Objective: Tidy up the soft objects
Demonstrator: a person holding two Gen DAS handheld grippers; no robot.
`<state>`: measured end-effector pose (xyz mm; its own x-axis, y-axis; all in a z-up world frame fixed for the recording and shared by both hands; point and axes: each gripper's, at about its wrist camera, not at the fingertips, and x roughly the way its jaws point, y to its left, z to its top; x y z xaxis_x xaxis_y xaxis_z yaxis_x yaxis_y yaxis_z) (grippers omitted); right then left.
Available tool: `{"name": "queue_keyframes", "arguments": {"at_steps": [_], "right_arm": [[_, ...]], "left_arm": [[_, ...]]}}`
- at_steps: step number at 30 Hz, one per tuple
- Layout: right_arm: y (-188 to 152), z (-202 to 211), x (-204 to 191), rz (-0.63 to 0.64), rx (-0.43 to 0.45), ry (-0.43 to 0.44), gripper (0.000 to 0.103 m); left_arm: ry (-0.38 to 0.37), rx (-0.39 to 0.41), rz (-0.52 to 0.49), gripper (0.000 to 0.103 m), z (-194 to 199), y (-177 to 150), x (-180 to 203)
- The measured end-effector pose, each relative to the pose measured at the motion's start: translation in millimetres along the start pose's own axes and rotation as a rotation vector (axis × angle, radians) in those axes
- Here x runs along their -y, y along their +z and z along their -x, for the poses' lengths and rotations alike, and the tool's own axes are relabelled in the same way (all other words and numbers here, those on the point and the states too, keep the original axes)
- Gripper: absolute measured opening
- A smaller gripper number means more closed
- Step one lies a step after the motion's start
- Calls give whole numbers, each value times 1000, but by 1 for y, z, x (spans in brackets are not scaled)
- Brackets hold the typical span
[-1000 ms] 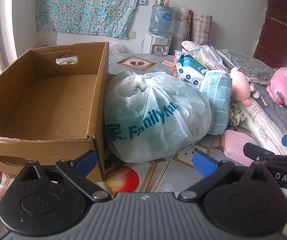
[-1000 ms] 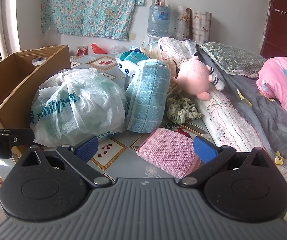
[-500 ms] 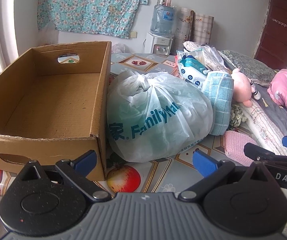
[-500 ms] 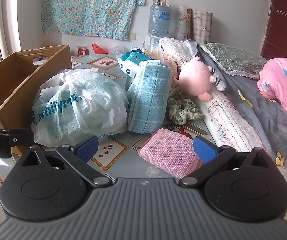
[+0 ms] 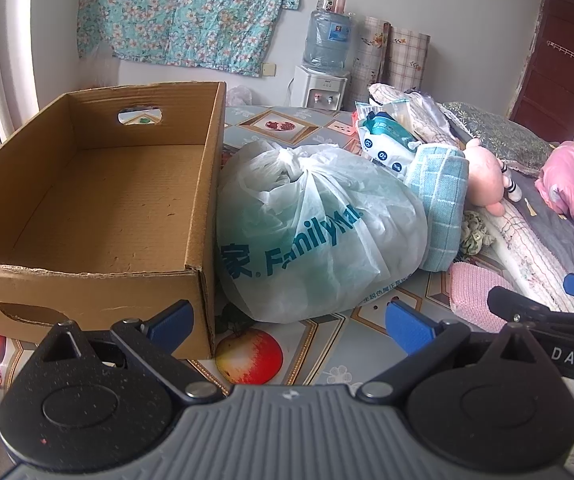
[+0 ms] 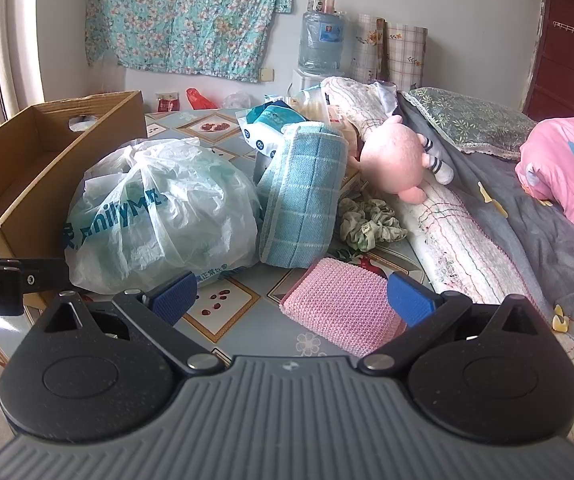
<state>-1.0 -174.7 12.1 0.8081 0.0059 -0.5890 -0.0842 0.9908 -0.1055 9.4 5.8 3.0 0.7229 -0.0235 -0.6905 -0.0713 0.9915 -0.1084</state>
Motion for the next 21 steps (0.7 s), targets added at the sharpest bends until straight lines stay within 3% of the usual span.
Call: {"name": "queue_keyframes", "arguments": {"at_steps": [21], "right_arm": [[0,-2,-1,-2,-1,0,102]], "left_arm": [[-5,-11,9,103,2,-3,-4]]}}
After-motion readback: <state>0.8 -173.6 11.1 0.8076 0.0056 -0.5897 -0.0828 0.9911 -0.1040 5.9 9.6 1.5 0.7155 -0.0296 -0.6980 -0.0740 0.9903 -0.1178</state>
